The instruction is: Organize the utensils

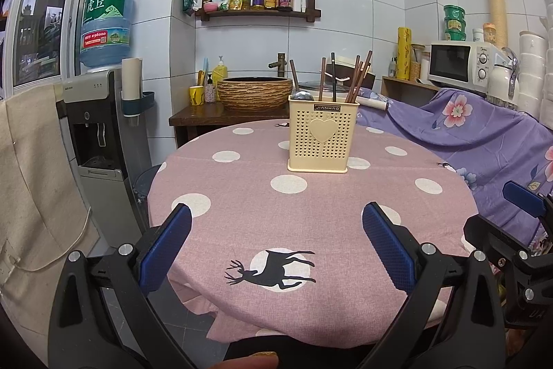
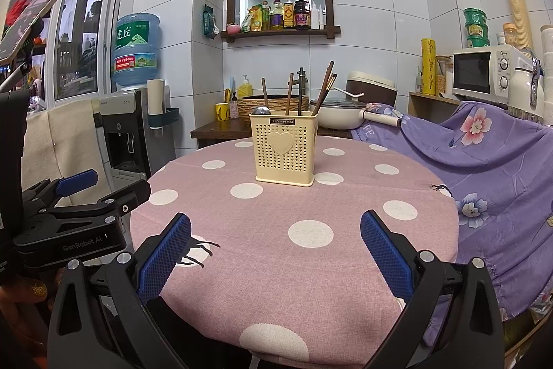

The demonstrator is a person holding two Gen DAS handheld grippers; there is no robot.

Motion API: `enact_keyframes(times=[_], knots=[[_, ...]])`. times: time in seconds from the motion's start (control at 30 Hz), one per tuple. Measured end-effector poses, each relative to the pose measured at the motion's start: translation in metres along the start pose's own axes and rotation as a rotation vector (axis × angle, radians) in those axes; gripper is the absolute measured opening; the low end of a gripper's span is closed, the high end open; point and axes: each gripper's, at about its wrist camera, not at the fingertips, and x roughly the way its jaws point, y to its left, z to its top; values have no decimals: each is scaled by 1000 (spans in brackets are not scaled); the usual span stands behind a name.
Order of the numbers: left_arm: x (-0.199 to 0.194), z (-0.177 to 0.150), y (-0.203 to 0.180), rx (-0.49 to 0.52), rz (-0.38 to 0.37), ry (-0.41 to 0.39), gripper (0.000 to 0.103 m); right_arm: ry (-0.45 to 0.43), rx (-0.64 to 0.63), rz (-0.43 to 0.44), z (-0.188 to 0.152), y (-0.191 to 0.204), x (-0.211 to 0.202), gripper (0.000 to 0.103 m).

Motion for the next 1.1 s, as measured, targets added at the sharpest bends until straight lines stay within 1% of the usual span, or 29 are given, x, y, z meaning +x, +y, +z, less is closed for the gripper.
enact_keyframes(times=[0.23,0.5,1.1], knots=[[1,-1,1,-1,4,5,97,1,0,0,0,0,0,97],[2,-2,2,-1,3,10,97,9,-3,5,-7,6,-1,97],[1,-3,2,1,2,9,97,8,-1,5,-7,5,0,97]])
